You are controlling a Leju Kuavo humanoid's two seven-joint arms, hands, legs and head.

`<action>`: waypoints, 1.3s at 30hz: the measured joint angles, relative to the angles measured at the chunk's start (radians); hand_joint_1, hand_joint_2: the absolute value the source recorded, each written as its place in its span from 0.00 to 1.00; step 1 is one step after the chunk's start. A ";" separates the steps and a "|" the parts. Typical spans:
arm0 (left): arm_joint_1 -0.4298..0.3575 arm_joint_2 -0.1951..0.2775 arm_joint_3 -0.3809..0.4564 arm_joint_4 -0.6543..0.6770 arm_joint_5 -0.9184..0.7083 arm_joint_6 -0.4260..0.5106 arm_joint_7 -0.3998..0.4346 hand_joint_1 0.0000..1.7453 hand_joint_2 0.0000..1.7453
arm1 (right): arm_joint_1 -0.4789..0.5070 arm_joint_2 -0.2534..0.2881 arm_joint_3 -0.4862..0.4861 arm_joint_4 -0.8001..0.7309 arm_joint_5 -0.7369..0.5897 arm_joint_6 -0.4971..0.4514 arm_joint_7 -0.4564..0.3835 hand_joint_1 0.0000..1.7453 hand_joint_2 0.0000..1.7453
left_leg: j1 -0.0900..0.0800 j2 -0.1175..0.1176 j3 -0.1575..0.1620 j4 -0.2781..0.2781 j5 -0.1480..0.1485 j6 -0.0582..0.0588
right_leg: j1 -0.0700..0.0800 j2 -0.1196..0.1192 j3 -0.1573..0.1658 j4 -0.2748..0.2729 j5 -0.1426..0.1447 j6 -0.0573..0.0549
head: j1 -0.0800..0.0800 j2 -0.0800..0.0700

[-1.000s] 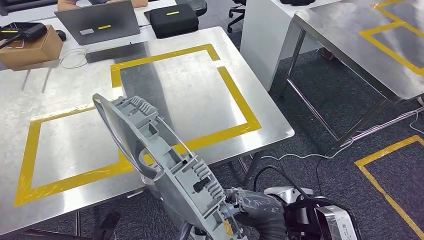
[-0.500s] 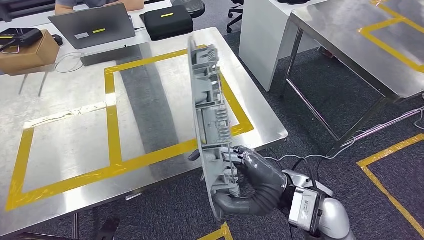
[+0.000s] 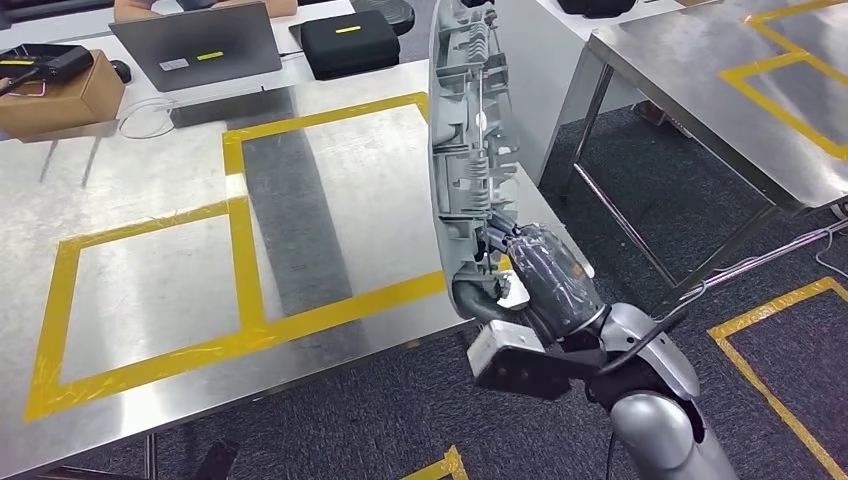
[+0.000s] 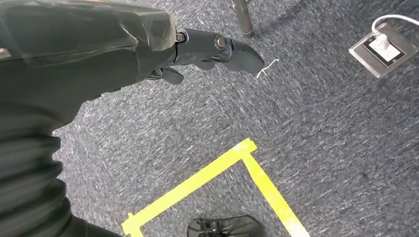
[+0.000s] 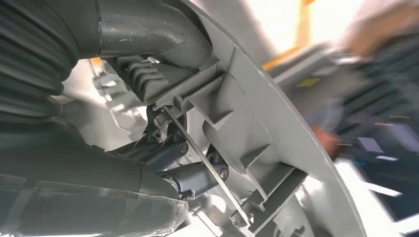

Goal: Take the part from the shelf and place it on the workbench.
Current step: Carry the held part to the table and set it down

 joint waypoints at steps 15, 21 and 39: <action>-0.053 0.000 -0.019 0.059 0.054 -0.034 0.050 0.00 1.00 | -0.282 -0.057 0.148 0.531 0.246 -0.046 0.179 1.00 1.00 | 0.008 0.000 -0.156 0.303 -0.130 -0.057 | -0.005 -0.001 0.143 -0.300 0.124 -0.015 | -0.007 0.000; -0.067 0.003 -0.034 0.071 0.075 -0.038 0.061 0.00 1.00 | -0.382 -0.055 0.247 0.723 0.292 -0.042 0.154 1.00 1.00 | 0.006 0.001 -0.044 0.032 0.015 -0.042 | 0.000 0.001 0.141 -0.299 0.123 -0.011 | -0.007 0.000; -0.067 -0.005 -0.061 0.088 0.107 -0.033 0.058 0.00 1.00 | -0.547 -0.014 0.478 1.014 0.371 -0.063 0.055 1.00 1.00 | 0.001 -0.007 -0.036 0.021 0.008 -0.031 | -0.001 -0.006 0.115 -0.287 0.131 0.003 | -0.004 0.000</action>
